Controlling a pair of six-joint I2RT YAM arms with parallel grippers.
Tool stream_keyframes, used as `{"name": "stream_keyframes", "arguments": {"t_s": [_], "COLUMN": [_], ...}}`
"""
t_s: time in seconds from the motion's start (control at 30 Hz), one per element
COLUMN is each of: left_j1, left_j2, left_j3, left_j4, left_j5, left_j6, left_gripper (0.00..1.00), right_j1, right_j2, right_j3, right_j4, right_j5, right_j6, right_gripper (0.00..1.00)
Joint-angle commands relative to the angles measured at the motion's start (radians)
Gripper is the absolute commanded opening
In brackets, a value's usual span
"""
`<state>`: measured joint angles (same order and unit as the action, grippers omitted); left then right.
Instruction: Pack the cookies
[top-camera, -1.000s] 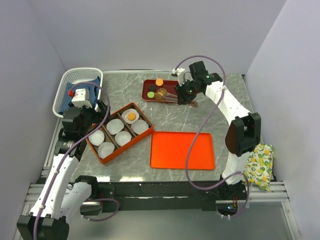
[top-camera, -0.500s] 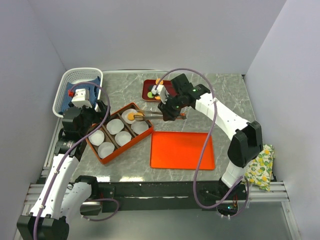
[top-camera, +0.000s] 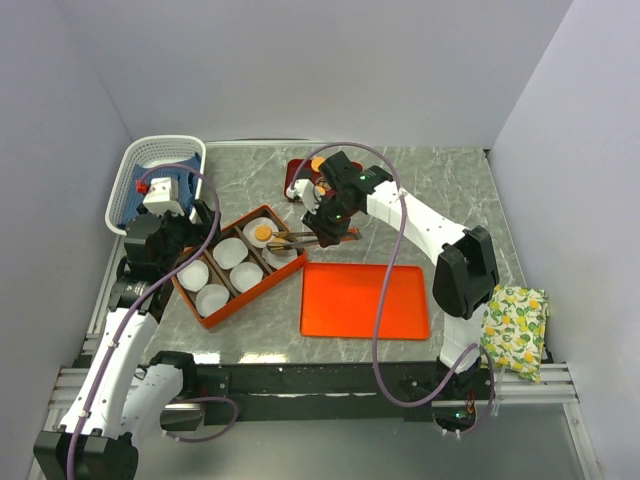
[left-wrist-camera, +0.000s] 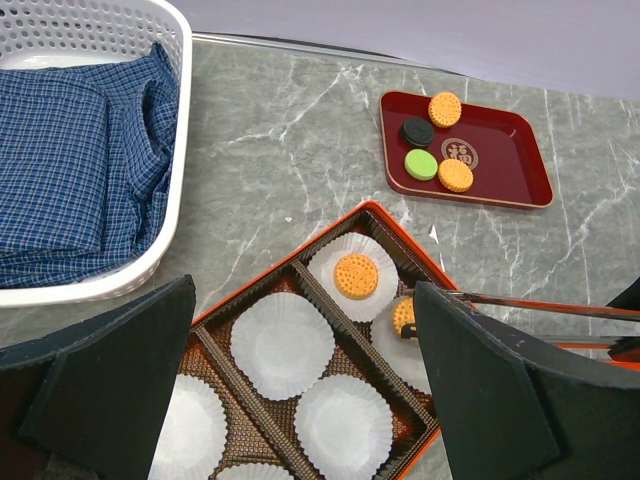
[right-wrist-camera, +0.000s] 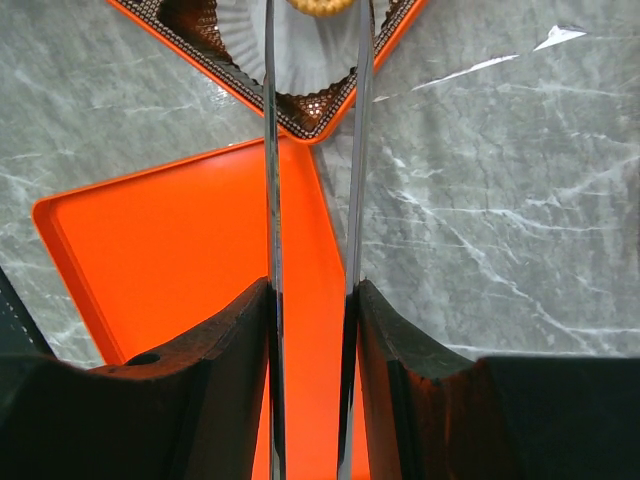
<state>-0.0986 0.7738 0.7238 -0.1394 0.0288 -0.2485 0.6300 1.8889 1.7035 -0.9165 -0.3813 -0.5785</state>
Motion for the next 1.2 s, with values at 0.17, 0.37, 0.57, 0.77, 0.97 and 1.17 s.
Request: {"name": "stream_keyframes", "arguments": {"t_s": [0.17, 0.37, 0.57, 0.77, 0.97, 1.17], "left_j1": [0.002, 0.002, 0.0, 0.002, 0.002, 0.002], "left_j2": [-0.021, -0.021, -0.022, -0.022, -0.022, -0.022], "left_j3": [0.009, 0.009, 0.011, 0.009, 0.009, 0.009], "left_j4": [0.027, 0.026, 0.027, 0.026, 0.026, 0.026], "left_j5": [0.01, 0.01, 0.01, 0.011, 0.01, 0.01], "left_j6": [0.012, 0.012, 0.012, 0.012, 0.012, 0.012], "left_gripper": [0.96, 0.97, 0.97, 0.96, 0.96, 0.96], "right_j1": [0.016, 0.023, 0.023, 0.023, 0.023, 0.023], "right_j2": [0.021, 0.024, 0.03, 0.042, 0.044, 0.042], "right_j3": [0.073, 0.07, 0.071, 0.09, 0.099, 0.113], "right_j4": [-0.033, -0.044, -0.048, -0.056, -0.062, -0.064], "right_j5": [0.015, 0.012, 0.012, 0.005, -0.001, -0.008], "right_j6": [-0.018, -0.021, -0.017, -0.012, -0.011, -0.006], "right_gripper": [0.29, 0.31, 0.36, 0.47, 0.53, 0.53]}}
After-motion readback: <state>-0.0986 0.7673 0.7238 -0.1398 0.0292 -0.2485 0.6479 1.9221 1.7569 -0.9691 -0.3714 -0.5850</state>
